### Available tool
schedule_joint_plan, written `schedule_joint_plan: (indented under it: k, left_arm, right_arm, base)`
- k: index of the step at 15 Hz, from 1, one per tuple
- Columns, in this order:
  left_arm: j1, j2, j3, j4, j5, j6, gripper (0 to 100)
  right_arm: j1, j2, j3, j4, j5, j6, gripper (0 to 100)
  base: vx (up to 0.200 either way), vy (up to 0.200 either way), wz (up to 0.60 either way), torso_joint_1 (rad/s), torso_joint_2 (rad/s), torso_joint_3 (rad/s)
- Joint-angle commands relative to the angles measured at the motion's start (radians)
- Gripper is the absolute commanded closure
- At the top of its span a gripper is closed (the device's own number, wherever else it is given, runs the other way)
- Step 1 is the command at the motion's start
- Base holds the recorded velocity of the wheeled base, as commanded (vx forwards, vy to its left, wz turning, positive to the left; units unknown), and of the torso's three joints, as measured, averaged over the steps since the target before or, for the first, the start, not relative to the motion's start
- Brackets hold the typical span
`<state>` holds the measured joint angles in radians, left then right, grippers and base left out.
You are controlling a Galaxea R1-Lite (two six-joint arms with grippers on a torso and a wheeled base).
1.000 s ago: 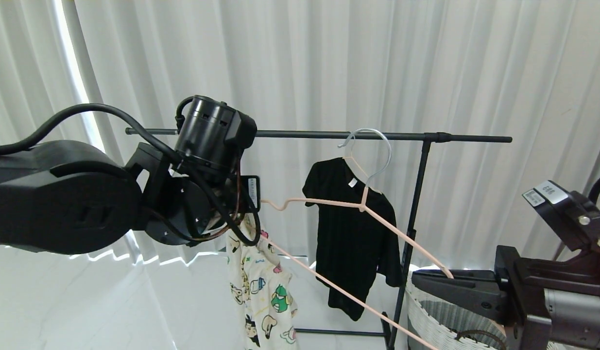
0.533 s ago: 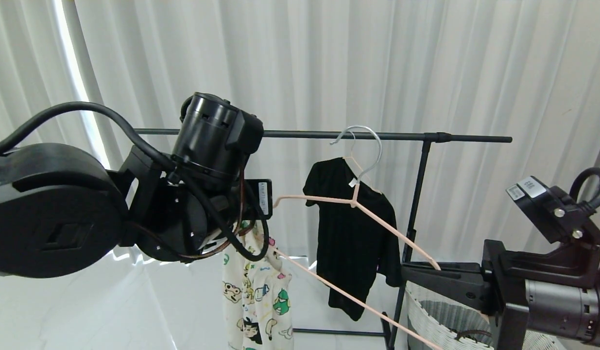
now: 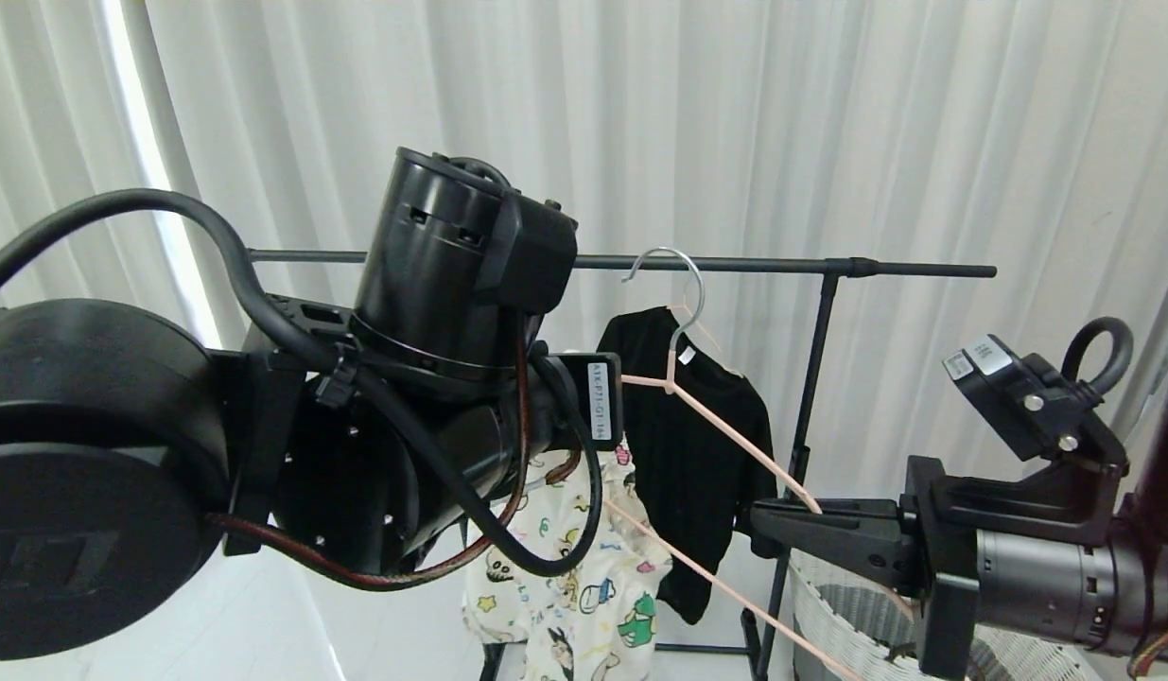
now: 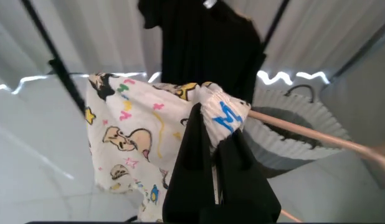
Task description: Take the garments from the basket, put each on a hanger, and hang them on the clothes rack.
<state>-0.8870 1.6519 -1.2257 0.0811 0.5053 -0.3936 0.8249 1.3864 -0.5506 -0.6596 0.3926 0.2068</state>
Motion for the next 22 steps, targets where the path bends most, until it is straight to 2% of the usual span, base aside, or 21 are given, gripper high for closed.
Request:
schedule_joint_plan:
  k: [1, 5, 9, 17, 20, 21, 22]
  left_arm:
    - [-0.016, -0.001, 0.000, -0.015, -0.001, 0.001, 100]
    - [-0.036, -0.009, -0.021, -0.034, -0.022, -0.002, 100]
    - [-0.081, -0.027, -0.017, -0.034, -0.053, -0.021, 100]
    - [-0.016, -0.047, -0.009, -0.035, -0.048, -0.014, 100]
    - [-0.018, -0.061, -0.006, -0.035, -0.050, -0.004, 100]
    - [-0.018, -0.064, -0.006, -0.034, -0.050, -0.002, 0]
    - [-0.018, -0.067, -0.006, -0.034, -0.050, -0.002, 0]
  right_arm:
    - [0.003, 0.037, 0.000, -0.018, -0.017, 0.000, 100]
    - [0.030, 0.088, 0.000, -0.075, -0.060, 0.003, 100]
    - [0.036, 0.166, -0.014, -0.150, -0.144, 0.005, 100]
    - [0.039, 0.172, -0.006, -0.212, -0.282, 0.020, 100]
    - [0.040, 0.172, -0.002, -0.242, -0.293, 0.020, 100]
    - [0.040, 0.172, 0.001, -0.244, -0.307, 0.023, 100]
    - [0.042, 0.172, 0.003, -0.252, -0.330, 0.025, 100]
  base:
    - [0.000, 0.000, 0.00, 0.000, 0.00, 0.000]
    - [0.000, 0.000, 0.00, 0.000, 0.00, 0.000]
    - [0.000, 0.000, 0.00, 0.000, 0.00, 0.000]
    - [0.000, 0.000, 0.00, 0.000, 0.00, 0.000]
    - [0.000, 0.000, 0.00, 0.000, 0.00, 0.000]
    - [0.000, 0.000, 0.00, 0.000, 0.00, 0.000]
    - [0.000, 0.000, 0.00, 0.000, 0.00, 0.000]
